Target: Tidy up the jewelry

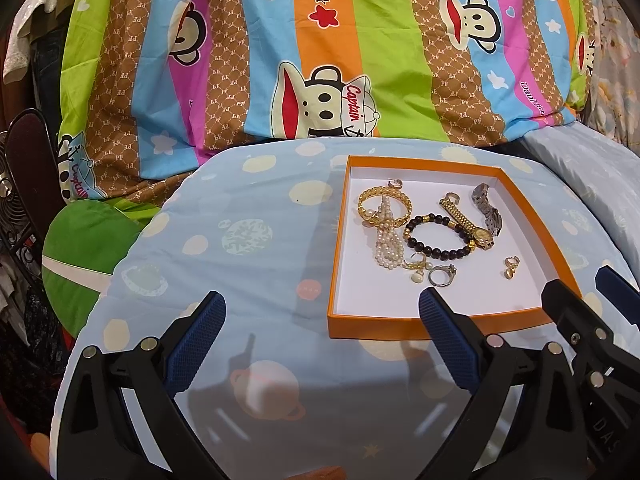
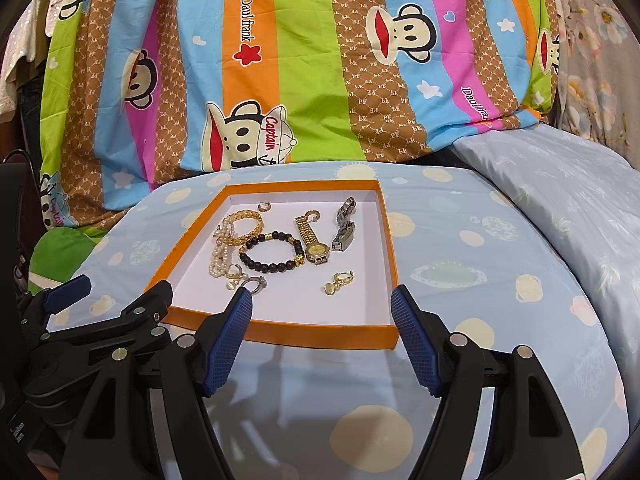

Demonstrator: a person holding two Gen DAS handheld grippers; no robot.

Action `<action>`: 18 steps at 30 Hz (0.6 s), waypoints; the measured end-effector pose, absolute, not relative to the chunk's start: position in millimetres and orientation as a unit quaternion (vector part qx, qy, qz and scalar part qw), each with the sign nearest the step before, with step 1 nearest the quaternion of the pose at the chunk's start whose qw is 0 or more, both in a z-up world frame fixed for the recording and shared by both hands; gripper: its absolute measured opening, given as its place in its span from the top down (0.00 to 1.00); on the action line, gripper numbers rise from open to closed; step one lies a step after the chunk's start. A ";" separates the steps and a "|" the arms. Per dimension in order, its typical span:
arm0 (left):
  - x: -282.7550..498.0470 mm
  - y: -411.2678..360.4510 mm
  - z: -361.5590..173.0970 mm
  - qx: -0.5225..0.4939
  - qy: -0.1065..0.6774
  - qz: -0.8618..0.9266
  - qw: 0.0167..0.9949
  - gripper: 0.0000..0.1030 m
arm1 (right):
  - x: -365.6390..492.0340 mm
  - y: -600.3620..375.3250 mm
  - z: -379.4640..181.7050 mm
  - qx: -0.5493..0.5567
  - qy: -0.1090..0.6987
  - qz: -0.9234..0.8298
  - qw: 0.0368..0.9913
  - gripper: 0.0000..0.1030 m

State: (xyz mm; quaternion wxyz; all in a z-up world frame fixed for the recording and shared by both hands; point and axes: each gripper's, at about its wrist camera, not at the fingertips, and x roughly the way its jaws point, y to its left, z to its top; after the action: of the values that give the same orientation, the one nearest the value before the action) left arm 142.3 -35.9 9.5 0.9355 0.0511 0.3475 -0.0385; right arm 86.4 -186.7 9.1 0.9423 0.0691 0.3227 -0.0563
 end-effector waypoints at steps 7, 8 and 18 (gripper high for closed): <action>141.8 -34.8 8.0 0.050 0.349 -0.040 0.935 0.08 | 86.4 -186.9 9.2 0.070 0.322 -0.056 0.942 0.31; 141.3 -34.7 7.5 0.051 0.348 -0.039 0.935 0.08 | 86.5 -187.0 8.6 0.070 0.323 -0.056 0.942 0.31; 142.5 -33.5 6.7 0.048 0.353 -0.040 0.933 0.08 | 86.0 -186.3 7.3 0.069 0.323 -0.057 0.942 0.31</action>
State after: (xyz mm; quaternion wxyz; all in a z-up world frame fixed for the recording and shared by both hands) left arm 142.5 -33.5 6.7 0.9334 0.0477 0.3534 -0.0402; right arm 86.0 -186.3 7.3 0.9421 0.0688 0.3232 -0.0571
